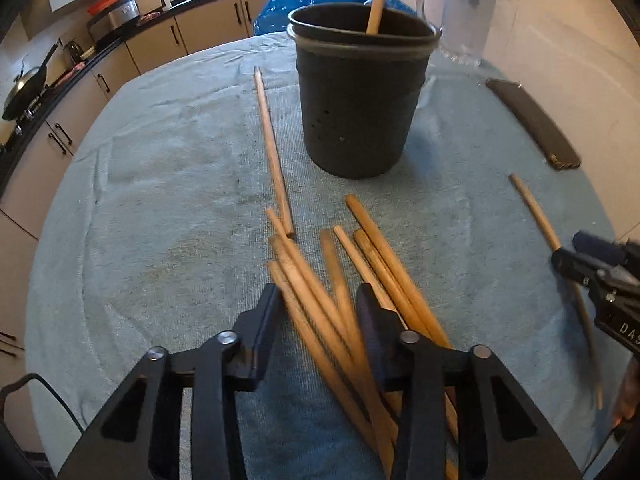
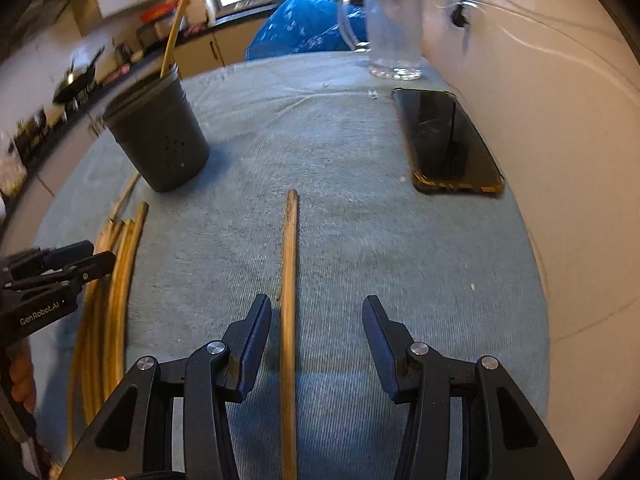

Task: Organize utensils
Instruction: 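Grasp another chopstick with the left tool while the right tool grasps one, then lift both held chopsticks up over the black holder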

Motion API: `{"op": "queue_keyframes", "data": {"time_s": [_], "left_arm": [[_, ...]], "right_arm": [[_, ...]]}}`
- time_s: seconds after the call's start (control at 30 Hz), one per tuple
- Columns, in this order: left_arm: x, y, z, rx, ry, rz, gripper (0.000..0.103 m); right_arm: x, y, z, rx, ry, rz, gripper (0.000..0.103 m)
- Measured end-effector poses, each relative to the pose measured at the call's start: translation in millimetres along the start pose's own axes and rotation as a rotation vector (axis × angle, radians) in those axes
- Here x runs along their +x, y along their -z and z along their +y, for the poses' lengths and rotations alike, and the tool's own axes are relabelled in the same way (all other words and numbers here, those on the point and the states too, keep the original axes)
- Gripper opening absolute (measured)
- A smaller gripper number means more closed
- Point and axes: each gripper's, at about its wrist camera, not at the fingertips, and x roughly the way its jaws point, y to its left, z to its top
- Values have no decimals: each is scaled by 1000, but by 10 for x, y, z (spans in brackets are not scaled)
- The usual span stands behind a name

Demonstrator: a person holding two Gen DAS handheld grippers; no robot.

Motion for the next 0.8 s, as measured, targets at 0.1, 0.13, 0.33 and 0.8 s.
{"op": "queue_keyframes", "data": {"time_s": [0.1, 0.13, 0.33, 0.8], "left_arm": [[16, -77, -10, 20, 1, 38, 31], [11, -84, -20, 23, 4, 47, 30], [94, -237, 40, 18, 51, 114, 30], [-341, 8, 553, -120, 178, -5, 7]], "right_arm": [[95, -157, 77, -57, 26, 55, 48], [123, -207, 99, -71, 31, 71, 47], [296, -525, 219, -133, 39, 189, 34], [76, -387, 204, -47, -112, 92, 7]]}}
